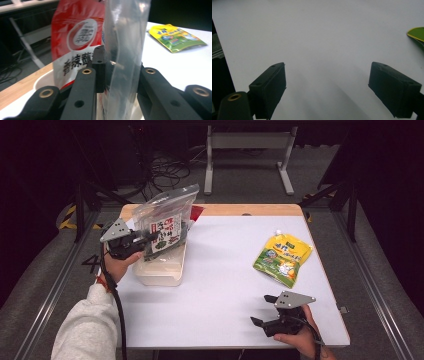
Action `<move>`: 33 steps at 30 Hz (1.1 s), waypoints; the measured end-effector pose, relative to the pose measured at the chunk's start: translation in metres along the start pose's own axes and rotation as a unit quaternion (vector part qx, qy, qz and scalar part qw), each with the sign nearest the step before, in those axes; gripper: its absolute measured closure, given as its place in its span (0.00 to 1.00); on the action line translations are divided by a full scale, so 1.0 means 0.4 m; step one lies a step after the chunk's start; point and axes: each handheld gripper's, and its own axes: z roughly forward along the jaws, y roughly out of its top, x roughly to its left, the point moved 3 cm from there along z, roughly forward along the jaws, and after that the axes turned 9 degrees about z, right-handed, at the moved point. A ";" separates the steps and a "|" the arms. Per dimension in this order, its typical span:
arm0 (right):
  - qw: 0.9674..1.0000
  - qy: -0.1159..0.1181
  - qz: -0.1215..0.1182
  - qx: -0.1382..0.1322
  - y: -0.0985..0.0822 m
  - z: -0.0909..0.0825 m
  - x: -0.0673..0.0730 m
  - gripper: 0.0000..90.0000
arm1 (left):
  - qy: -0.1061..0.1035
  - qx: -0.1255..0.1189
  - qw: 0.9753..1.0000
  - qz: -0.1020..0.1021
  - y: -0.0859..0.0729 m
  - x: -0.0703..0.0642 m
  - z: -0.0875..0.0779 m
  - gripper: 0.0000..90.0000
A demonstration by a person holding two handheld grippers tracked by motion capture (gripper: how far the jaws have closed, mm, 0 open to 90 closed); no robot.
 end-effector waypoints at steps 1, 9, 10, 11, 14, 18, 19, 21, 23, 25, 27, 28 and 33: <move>1.000 -0.002 0.000 0.003 0.000 0.001 0.000 0.16 | 0.009 0.015 1.000 0.008 -0.005 -0.004 0.002 0.79; 1.000 0.001 -0.002 0.005 0.000 -0.002 0.004 0.16 | 0.020 0.054 0.998 0.005 -0.088 -0.016 -0.034 0.73; 1.000 0.002 -0.001 0.005 0.001 -0.002 0.004 0.17 | 0.027 0.057 0.998 0.003 -0.092 -0.018 -0.037 0.74; 1.000 0.000 -0.002 0.006 0.001 -0.002 0.004 0.17 | 0.031 0.057 0.998 0.003 -0.093 -0.021 -0.037 0.75; 1.000 0.002 -0.004 0.009 0.002 0.001 0.006 0.17 | 0.047 0.069 0.996 0.023 -0.085 -0.025 -0.031 0.76; 1.000 0.003 -0.005 0.013 0.002 0.007 0.006 0.17 | 0.052 0.067 0.996 0.012 -0.092 -0.012 -0.019 0.76; 1.000 -0.001 -0.006 0.016 0.002 0.009 0.005 0.17 | 0.047 0.064 0.997 0.005 -0.097 -0.010 -0.019 0.76; 1.000 0.004 -0.002 0.017 0.001 0.011 0.004 0.17 | 0.042 0.059 0.997 0.000 -0.106 -0.006 -0.020 0.77; 1.000 0.005 0.000 0.019 -0.001 0.012 0.002 0.17 | 0.039 0.058 0.998 -0.004 -0.114 -0.003 -0.020 0.77; 1.000 0.006 0.000 0.021 -0.002 0.015 0.002 0.17 | 0.034 0.054 0.998 -0.006 -0.121 -0.003 -0.020 0.78; 1.000 0.004 -0.003 0.026 -0.003 0.016 0.004 0.17 | 0.031 0.051 0.998 -0.017 -0.135 -0.001 -0.021 0.79; 1.000 0.003 -0.005 0.027 -0.003 0.017 0.004 0.17 | 0.028 0.055 0.998 -0.020 -0.142 0.000 -0.021 0.79; 1.000 0.003 -0.001 0.023 -0.001 0.015 0.002 0.17 | 0.023 0.058 0.998 -0.031 -0.169 -0.006 -0.025 0.79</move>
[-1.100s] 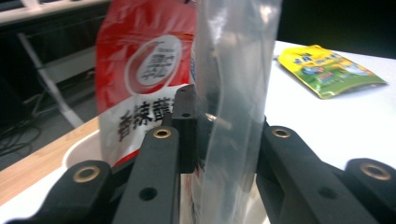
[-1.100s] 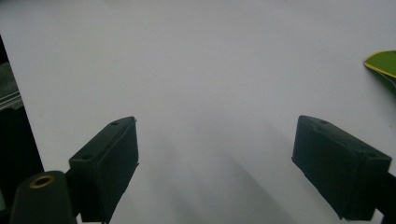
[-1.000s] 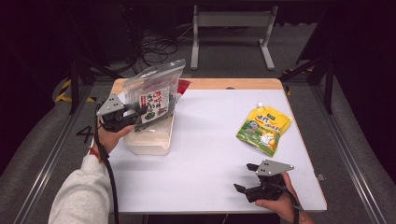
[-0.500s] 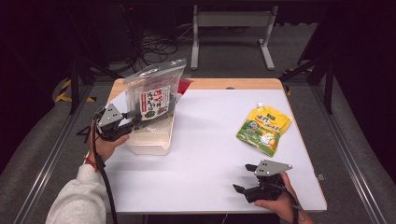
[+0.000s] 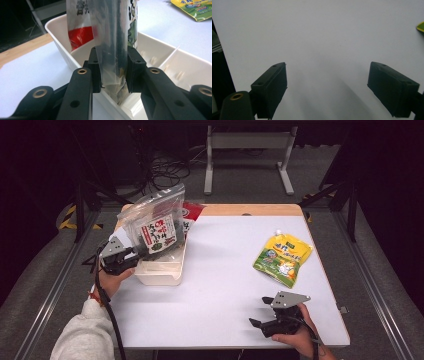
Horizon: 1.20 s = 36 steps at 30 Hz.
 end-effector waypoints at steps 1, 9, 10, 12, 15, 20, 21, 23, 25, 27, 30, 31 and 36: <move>1.000 0.001 0.002 -0.001 0.001 0.000 -0.001 0.17 | 0.001 0.000 1.000 0.000 0.000 -0.001 0.000 0.79; 1.000 -0.003 -0.003 0.002 0.000 -0.001 -0.002 0.17 | 0.003 -0.012 1.000 -0.018 -0.005 -0.005 -0.003 0.78; 1.000 -0.005 -0.003 0.001 0.001 -0.003 -0.004 0.17 | 0.002 -0.014 1.000 -0.020 -0.005 -0.004 -0.003 0.77; 1.000 -0.007 -0.003 0.000 0.001 -0.004 -0.005 0.17 | 0.001 -0.016 1.000 -0.023 -0.006 -0.004 -0.006 0.77; 1.000 -0.012 0.000 -0.002 0.001 -0.008 -0.011 0.17 | 0.005 -0.021 0.999 -0.031 -0.003 -0.007 -0.011 0.71; 1.000 -0.018 0.003 -0.007 0.003 -0.014 -0.018 0.17 | 0.007 -0.047 0.998 -0.032 0.018 -0.014 -0.022 0.65; 1.000 -0.018 0.004 -0.009 0.004 -0.015 -0.019 0.17 | 0.007 -0.048 0.998 -0.030 0.021 -0.015 -0.022 0.65; 1.000 -0.019 0.006 -0.010 0.006 -0.016 -0.021 0.17 | 0.010 -0.053 0.998 -0.032 0.027 -0.017 -0.019 0.66; 1.000 -0.018 0.007 -0.011 0.006 -0.015 -0.022 0.17 | 0.007 -0.061 0.997 -0.039 0.029 -0.016 -0.017 0.68; 1.000 -0.017 0.008 -0.010 0.005 -0.013 -0.022 0.17 | 0.004 -0.064 0.997 -0.044 0.029 -0.013 -0.014 0.75; 1.000 -0.016 0.005 -0.007 0.005 -0.011 -0.021 0.17 | 0.006 -0.064 0.997 -0.046 0.026 -0.009 -0.013 0.81; 1.000 -0.016 0.005 -0.007 0.005 -0.011 -0.021 0.17 | 0.004 -0.066 0.997 -0.045 0.025 -0.007 -0.013 0.81; 1.000 -0.017 0.004 -0.006 0.004 -0.011 -0.022 0.17 | -0.001 -0.062 0.997 -0.042 0.019 -0.006 -0.013 0.82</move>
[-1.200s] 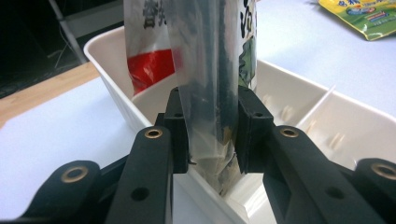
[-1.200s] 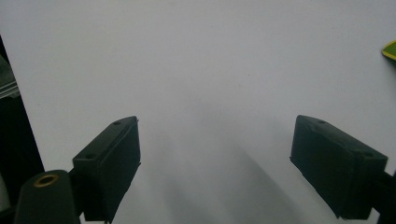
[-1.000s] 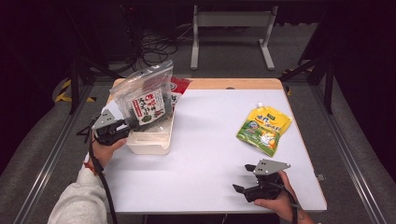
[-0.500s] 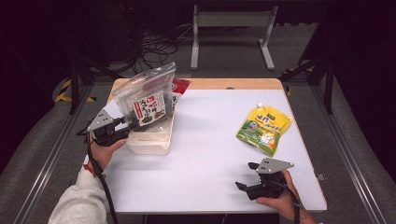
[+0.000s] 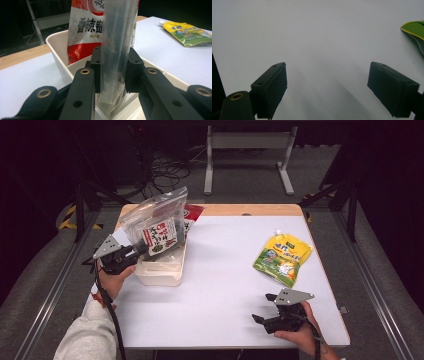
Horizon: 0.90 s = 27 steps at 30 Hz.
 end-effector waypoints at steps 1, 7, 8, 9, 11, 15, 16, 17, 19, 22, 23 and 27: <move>1.000 0.000 -0.001 0.000 0.000 0.000 0.000 0.17 | 0.000 0.000 1.000 0.000 -0.001 0.000 0.000 0.82; 1.000 -0.002 -0.002 -0.001 0.004 0.000 -0.003 0.17 | 0.006 -0.001 1.000 -0.005 -0.008 -0.001 -0.001 0.81; 1.000 -0.002 -0.001 -0.002 0.005 -0.001 -0.004 0.17 | 0.008 0.000 1.000 -0.007 -0.008 -0.003 -0.002 0.81; 1.000 -0.002 -0.001 -0.004 0.007 -0.001 -0.005 0.17 | 0.007 0.000 1.000 -0.008 -0.008 -0.006 -0.002 0.80; 1.000 -0.003 0.001 -0.006 0.009 -0.003 -0.009 0.18 | 0.008 0.001 1.000 -0.008 -0.008 -0.009 -0.005 0.79; 1.000 -0.005 0.004 -0.011 0.012 -0.006 -0.015 0.18 | 0.013 -0.002 1.000 -0.009 -0.007 -0.011 -0.015 0.76; 1.000 -0.007 0.004 -0.013 0.014 -0.008 -0.018 0.18 | 0.016 -0.004 1.000 -0.011 -0.005 -0.012 -0.023 0.76; 1.000 -0.011 0.004 -0.017 0.018 -0.012 -0.022 0.18 | 0.018 -0.005 1.000 -0.012 -0.005 -0.013 -0.029 0.75; 1.000 -0.014 0.007 -0.024 0.024 -0.017 -0.028 0.18 | 0.024 -0.007 1.000 -0.010 -0.003 -0.016 -0.042 0.74; 0.999 -0.026 0.015 -0.041 0.038 -0.032 -0.045 0.18 | 0.033 -0.014 0.999 -0.003 0.002 -0.022 -0.072 0.73; 0.998 -0.029 0.015 -0.044 0.041 -0.035 -0.049 0.18 | 0.036 -0.013 0.999 -0.002 0.002 -0.027 -0.082 0.73; 0.997 -0.047 0.025 -0.061 0.054 -0.057 -0.073 0.20 | 0.046 0.001 0.999 0.016 0.001 -0.047 -0.108 0.69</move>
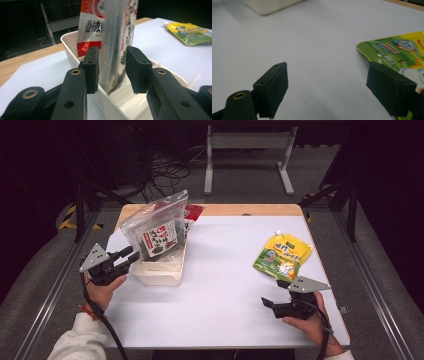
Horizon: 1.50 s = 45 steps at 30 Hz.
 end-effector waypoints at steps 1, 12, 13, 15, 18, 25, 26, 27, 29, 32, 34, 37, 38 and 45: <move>1.000 0.000 0.000 0.000 0.000 0.000 0.000 0.20 | 0.000 0.000 1.000 0.000 0.000 0.000 0.000 0.68; 0.994 -0.089 0.060 -0.033 0.010 -0.050 -0.134 0.27 | -0.030 0.034 0.997 0.069 0.009 -0.143 -0.050 0.49; 0.992 -0.095 0.073 -0.035 0.006 -0.051 -0.146 0.28 | -0.043 0.034 0.996 0.068 0.009 -0.163 -0.055 0.48; 0.990 -0.103 0.090 -0.033 -0.001 -0.053 -0.171 0.30 | -0.050 0.039 0.995 0.077 0.010 -0.175 -0.060 0.47; 0.984 -0.128 0.125 -0.008 -0.024 -0.037 -0.229 0.30 | -0.069 0.037 0.994 0.077 0.007 -0.207 -0.070 0.43; 0.976 -0.135 0.172 0.007 -0.031 0.018 -0.284 0.24 | -0.119 0.088 0.985 0.085 -0.041 -0.287 -0.043 0.31; 0.975 -0.132 0.176 0.008 -0.032 0.024 -0.288 0.23 | -0.125 0.098 0.983 0.086 -0.048 -0.297 -0.036 0.30; 0.975 -0.126 0.184 0.013 -0.034 0.035 -0.294 0.22 | -0.130 0.103 0.982 0.089 -0.051 -0.302 -0.031 0.29; 0.973 -0.127 0.192 0.022 -0.035 0.050 -0.304 0.17 | -0.143 0.113 0.979 0.093 -0.057 -0.315 -0.016 0.27; 0.972 -0.120 0.199 0.016 -0.028 0.055 -0.310 0.17 | -0.153 0.120 0.976 0.094 -0.062 -0.323 -0.005 0.26; 0.971 -0.114 0.212 0.016 -0.022 0.067 -0.319 0.17 | -0.166 0.131 0.973 0.095 -0.070 -0.336 0.012 0.25; 0.972 -0.102 0.211 0.029 -0.010 0.085 -0.319 0.18 | -0.183 0.147 0.966 0.105 -0.077 -0.357 0.032 0.24; 0.973 -0.103 0.203 0.034 -0.006 0.090 -0.320 0.18 | -0.186 0.150 0.965 0.108 -0.079 -0.362 0.036 0.24; 0.978 -0.071 0.194 0.043 0.004 0.089 -0.315 0.50 | -0.208 0.149 0.961 0.106 -0.074 -0.384 0.054 0.23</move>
